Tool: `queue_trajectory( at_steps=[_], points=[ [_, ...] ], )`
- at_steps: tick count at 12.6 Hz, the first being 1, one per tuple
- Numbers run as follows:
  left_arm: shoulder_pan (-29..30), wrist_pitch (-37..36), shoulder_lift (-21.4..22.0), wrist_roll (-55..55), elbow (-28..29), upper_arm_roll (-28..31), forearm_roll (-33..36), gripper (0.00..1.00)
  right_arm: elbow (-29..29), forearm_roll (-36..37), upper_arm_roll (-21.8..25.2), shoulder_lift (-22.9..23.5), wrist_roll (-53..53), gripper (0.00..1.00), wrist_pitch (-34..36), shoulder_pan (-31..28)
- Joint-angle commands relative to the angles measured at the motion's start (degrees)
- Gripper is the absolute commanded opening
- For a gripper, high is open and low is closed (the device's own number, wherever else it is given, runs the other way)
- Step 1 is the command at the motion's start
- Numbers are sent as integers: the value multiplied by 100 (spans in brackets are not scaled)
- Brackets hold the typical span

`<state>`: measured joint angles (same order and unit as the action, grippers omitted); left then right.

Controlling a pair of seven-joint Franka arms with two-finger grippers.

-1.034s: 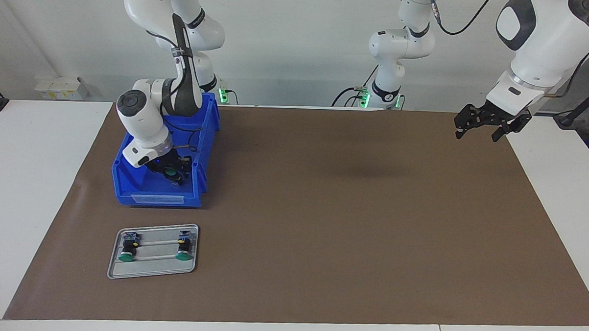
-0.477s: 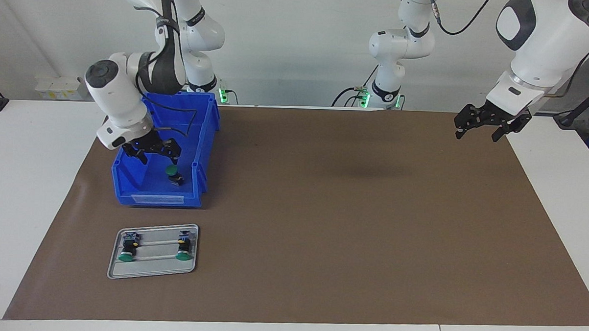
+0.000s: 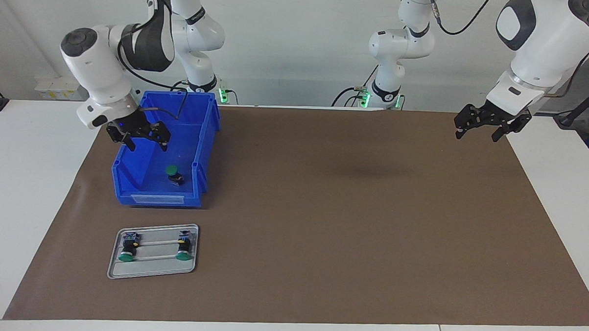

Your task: Place and press button with both arms

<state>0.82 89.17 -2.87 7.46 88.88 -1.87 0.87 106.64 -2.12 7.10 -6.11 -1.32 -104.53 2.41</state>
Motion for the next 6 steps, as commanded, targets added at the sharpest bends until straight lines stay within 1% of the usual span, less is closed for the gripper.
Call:
queue_trajectory(
  at_steps=[1, 2, 3, 4, 5, 6],
  points=[
    [15, 145, 182, 28, 235, -6, 89, 100, -1238, 150, -24, 407, 105, 100, 913, -126],
    [15, 145, 182, 28, 235, -6, 89, 100, -1773, 246, -33, 539, 96, 100, 1378, -153],
    [15, 145, 182, 28, 235, -6, 89, 100, -2170, 247, -33, 714, 105, 100, 1713, -136],
    [15, 145, 182, 28, 235, -6, 89, 100, -2157, 247, -42, 751, 149, 100, 1708, -92],
    [15, 145, 182, 28, 235, -6, 89, 100, -1878, 247, -50, 655, 254, 100, 1621, -83],
    [15, 145, 182, 28, 235, -6, 89, 100, -1779, 247, -50, 602, 263, 100, 1611, -100]
  ],
)
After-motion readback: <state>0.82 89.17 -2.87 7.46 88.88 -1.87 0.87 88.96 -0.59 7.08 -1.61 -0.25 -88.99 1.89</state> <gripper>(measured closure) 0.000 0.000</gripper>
